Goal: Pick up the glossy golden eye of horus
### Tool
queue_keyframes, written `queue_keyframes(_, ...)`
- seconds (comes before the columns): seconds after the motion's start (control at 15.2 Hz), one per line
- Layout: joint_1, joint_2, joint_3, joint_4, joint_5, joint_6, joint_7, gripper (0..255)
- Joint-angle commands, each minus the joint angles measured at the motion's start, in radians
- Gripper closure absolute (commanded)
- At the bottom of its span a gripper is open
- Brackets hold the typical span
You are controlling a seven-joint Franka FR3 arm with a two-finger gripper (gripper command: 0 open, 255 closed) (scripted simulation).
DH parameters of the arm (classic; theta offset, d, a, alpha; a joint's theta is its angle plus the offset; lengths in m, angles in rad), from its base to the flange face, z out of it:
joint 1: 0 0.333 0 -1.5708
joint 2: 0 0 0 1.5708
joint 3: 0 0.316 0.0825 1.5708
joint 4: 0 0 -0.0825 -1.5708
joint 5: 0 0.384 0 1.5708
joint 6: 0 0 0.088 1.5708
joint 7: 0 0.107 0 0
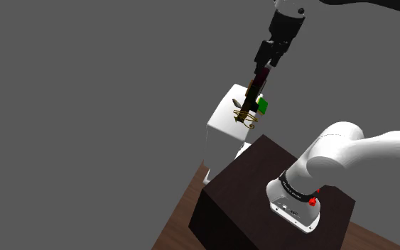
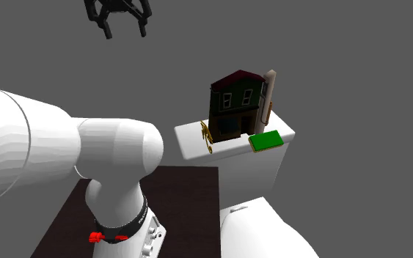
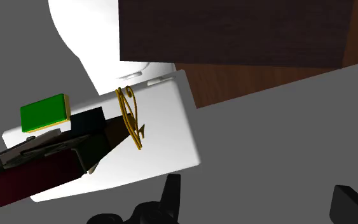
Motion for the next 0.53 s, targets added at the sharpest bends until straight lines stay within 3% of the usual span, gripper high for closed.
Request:
queue_keyframes(0.0, 0.000, 0.000, 0.000, 0.000, 0.000, 0.000, 0.000, 0)
queue_keyframes(0.46, -0.013, -0.040, -0.119, -0.222, -0.070, 0.199, -0.156, 0)
